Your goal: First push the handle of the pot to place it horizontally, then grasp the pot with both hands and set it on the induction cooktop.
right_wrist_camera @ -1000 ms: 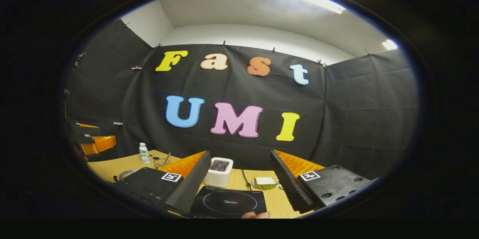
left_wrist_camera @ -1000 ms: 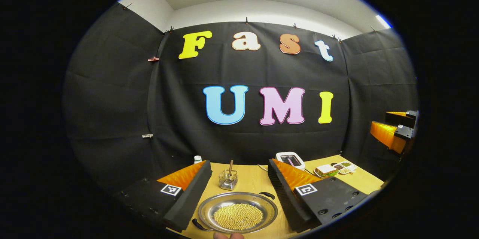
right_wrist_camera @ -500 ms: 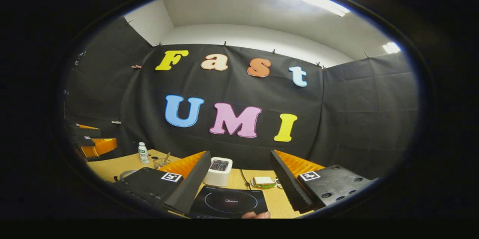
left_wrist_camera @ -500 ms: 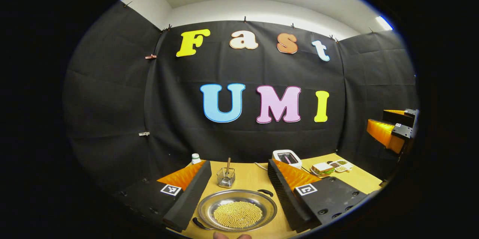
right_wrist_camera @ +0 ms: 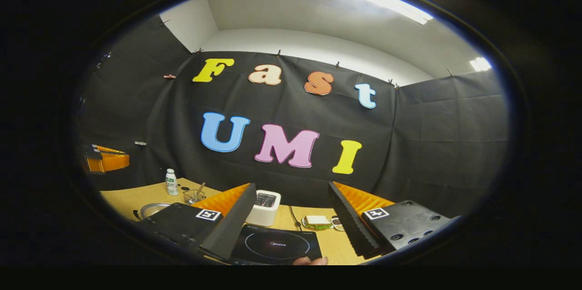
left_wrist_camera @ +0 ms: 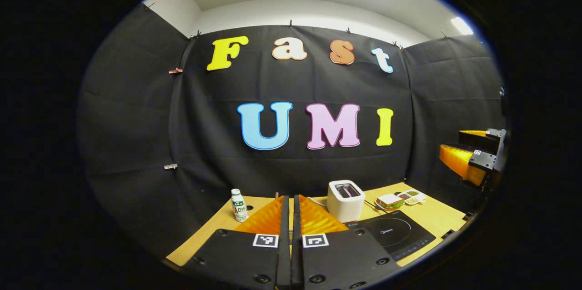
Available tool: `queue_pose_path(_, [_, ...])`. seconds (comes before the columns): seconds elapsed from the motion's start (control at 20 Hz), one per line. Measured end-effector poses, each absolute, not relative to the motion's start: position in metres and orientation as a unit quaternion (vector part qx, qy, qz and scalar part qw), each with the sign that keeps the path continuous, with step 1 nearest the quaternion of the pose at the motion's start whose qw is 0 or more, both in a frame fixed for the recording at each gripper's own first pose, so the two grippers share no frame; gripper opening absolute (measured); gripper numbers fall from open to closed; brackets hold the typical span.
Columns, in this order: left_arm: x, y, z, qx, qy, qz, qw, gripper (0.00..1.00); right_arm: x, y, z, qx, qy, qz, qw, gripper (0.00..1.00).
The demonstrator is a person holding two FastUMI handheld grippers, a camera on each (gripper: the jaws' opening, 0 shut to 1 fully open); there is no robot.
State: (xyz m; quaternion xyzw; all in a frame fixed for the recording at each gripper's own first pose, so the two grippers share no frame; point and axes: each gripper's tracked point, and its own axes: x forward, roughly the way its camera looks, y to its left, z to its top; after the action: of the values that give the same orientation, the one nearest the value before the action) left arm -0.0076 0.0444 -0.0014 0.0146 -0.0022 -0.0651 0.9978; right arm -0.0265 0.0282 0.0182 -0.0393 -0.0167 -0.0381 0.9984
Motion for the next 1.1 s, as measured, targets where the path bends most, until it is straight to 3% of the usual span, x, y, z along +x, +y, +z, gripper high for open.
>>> queue_pose_path(0.15, [-0.007, 0.033, -0.016, 0.015, 0.023, -0.101, 0.995, 0.05, -0.024, 0.028, 0.017, -0.035, -0.016, -0.040, 0.998, 0.98])
queue_pose_path(0.5, [-0.003, 0.036, -0.106, -0.014, 0.191, -0.139, 0.972, 0.05, -0.018, 0.021, 0.009, -0.034, -0.007, -0.047, 0.998, 0.98])
queue_pose_path(0.7, [-0.021, 0.025, -0.166, -0.031, 0.308, -0.206, 0.928, 0.05, -0.019, 0.014, 0.004, -0.035, 0.000, -0.053, 0.998, 0.98])
queue_pose_path(1.1, [-0.064, 0.042, -0.268, -0.074, 0.500, -0.246, 0.827, 0.05, -0.023, 0.000, -0.004, -0.035, 0.011, -0.071, 0.997, 0.98])
